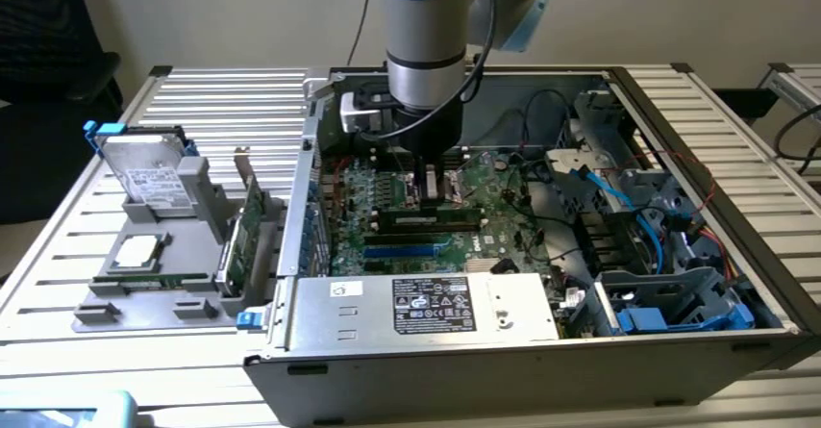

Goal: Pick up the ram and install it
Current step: 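Insert the ram into the slot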

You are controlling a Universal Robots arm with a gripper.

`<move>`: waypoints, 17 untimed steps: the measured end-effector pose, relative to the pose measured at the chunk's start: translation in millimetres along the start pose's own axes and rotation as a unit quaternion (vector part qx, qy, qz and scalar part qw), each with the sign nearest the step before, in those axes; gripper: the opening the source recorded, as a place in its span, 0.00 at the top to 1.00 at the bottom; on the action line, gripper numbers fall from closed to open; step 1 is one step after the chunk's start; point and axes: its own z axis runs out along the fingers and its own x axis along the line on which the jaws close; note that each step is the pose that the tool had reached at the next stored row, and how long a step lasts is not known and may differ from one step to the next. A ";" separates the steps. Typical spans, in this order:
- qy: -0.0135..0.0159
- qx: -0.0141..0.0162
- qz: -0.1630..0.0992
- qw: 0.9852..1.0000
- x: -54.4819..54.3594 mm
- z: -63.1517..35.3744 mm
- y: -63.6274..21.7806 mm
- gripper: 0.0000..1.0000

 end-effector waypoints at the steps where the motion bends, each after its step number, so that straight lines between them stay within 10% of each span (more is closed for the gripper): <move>1: 0.000 0.000 0.000 1.000 0.0 0.4 0.0 0.88; 17: 0.000 -0.001 0.000 1.000 1.0 -19.3 -8.1 0.74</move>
